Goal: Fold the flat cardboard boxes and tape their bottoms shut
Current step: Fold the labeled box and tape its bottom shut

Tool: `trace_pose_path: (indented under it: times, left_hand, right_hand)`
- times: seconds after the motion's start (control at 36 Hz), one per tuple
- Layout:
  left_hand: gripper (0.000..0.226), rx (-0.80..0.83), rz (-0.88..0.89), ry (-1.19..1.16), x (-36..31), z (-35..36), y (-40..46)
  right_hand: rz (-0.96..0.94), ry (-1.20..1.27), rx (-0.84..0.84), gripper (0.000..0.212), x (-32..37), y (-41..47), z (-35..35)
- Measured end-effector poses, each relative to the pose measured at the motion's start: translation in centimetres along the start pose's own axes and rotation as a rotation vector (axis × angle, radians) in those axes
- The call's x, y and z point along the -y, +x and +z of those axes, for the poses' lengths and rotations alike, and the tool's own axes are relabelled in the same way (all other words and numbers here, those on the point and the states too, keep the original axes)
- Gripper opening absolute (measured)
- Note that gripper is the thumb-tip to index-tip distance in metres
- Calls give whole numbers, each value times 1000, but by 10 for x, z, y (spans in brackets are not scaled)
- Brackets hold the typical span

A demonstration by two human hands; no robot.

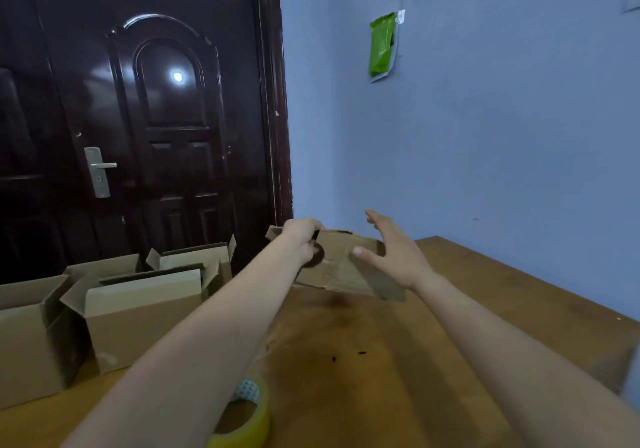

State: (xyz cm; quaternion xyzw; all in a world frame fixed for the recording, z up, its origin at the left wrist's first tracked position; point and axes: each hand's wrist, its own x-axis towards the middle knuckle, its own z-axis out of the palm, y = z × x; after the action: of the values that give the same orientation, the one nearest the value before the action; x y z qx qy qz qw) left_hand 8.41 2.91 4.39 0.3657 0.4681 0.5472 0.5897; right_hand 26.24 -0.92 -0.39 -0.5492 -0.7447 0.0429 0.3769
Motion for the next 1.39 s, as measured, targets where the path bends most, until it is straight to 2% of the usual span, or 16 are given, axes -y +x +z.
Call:
trace_pose_path:
  times: [0.08,0.17,0.25,0.31,0.47,0.64,0.67,0.69,0.72,0.81,0.92,1.03,1.14,1.19,1.28,1.39]
  left_hand:
    - [8,-22,-40,-41,-13,4,3]
    - [27,-87,-100,-148,-26,6,6]
    - [17,-166,-193,-287,-40,12,-4]
    - [9,-138,-199,-343,-47,19,-16]
    - [15,-31,-213,-376,-58,26,-36]
    - [12,-77,-174,-269,-72,20,-40]
    - [13,-44,-168,-364,-72,17,-39]
    - [18,-36,-191,-427,-76,16,-43]
    - [20,-58,-160,-317,-77,15,-43]
    - [4,3,-114,-156,-77,8,-41]
    - [28,102,-32,119,-77,-4,-48]
    - [34,-49,243,422,-84,-28,-44]
    - [33,-253,636,552,-101,-74,-36]
    - [38,-337,745,642,-106,-101,-38]
    - [41,-356,750,666,-102,-136,-40]
    - [37,-205,696,580,-83,-165,-52]
  right_hand:
    - [-120,-103,-19,107,18,-4,-4]
    - [-191,-328,-34,122,25,-6,0]
    - [-169,-491,-75,128,26,-7,8]
    - [-141,-525,-116,129,30,-8,12]
    - [-104,-522,-260,141,36,-1,22]
    - [-221,-525,-381,117,35,7,14]
    - [-244,-511,-369,111,35,6,12]
    - [-257,-489,-343,106,36,6,10]
    - [-260,-470,-307,104,37,5,9]
    - [-245,-408,-225,106,39,5,7]
    - [-236,-289,-245,108,41,7,3]
    - [-151,-46,-221,113,45,12,-9]
    - [-54,294,-152,118,42,19,-19]
    - [-21,433,-117,115,41,22,-22]
    - [-16,594,-43,106,41,26,-23]
    - [-26,751,46,92,54,31,-18]
